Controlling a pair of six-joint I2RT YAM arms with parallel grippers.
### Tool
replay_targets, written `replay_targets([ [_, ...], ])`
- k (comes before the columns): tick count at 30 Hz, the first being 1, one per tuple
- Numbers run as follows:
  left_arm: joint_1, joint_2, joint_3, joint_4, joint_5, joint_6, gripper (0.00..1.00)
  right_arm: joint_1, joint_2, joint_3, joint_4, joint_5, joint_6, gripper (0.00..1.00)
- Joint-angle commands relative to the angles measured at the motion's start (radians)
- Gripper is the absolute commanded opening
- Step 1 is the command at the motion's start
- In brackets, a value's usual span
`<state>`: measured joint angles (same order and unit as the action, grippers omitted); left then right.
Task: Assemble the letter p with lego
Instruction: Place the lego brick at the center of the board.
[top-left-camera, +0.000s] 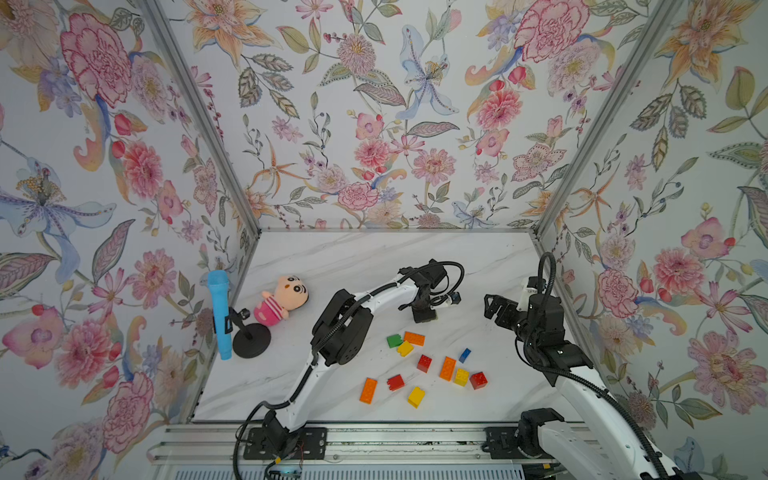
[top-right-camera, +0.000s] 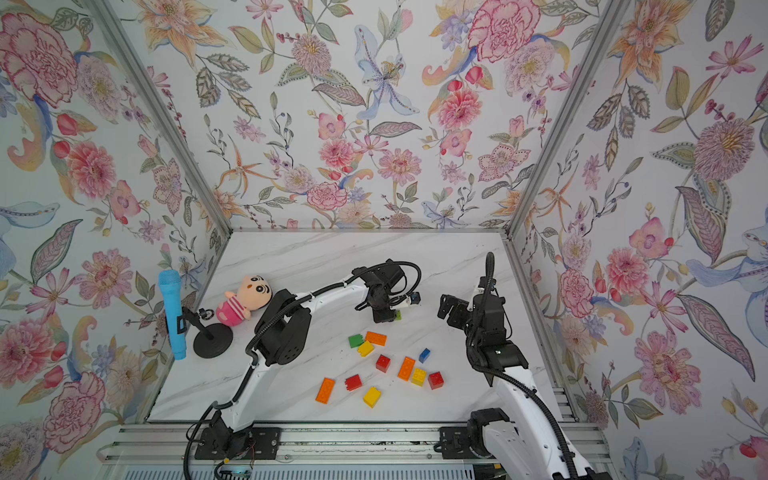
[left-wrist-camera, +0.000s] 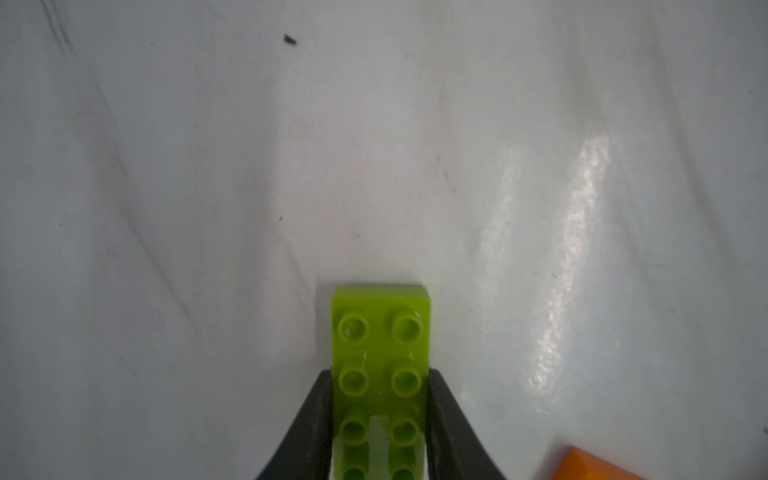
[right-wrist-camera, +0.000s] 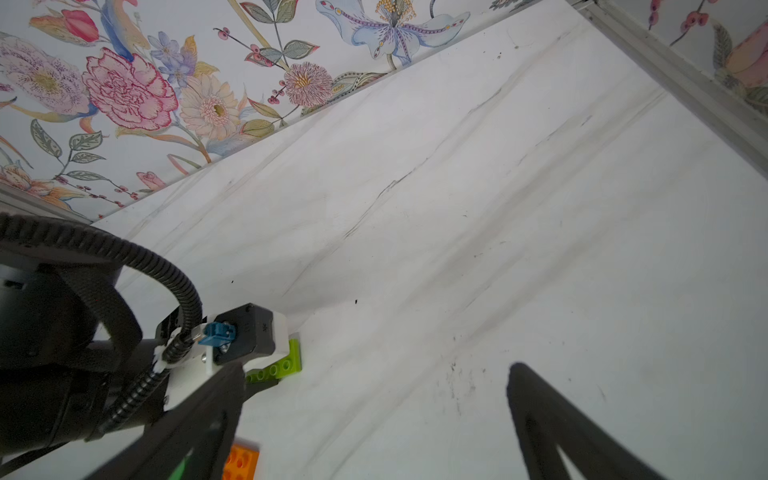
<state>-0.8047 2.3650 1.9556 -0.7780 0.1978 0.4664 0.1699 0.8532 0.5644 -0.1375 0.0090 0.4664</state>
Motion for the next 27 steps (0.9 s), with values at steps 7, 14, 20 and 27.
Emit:
replay_targets([
  [7, 0.020, -0.003, -0.012, -0.025, -0.104, 0.040, 0.56, 0.013, 0.013, 0.015, 0.004, 0.003, 0.034, 1.00],
  [14, 0.043, 0.007, -0.001, -0.006, -0.123, 0.017, 0.55, 0.016, 0.021, 0.023, 0.009, -0.002, 0.039, 1.00],
  [20, 0.048, 0.013, 0.013, -0.004, -0.117, 0.011, 0.55, 0.017, 0.026, 0.027, 0.009, 0.000, 0.038, 1.00],
  [27, 0.032, 0.000, 0.020, 0.029, -0.069, 0.001, 0.61, 0.017, 0.032, 0.031, 0.003, 0.008, 0.038, 1.00],
])
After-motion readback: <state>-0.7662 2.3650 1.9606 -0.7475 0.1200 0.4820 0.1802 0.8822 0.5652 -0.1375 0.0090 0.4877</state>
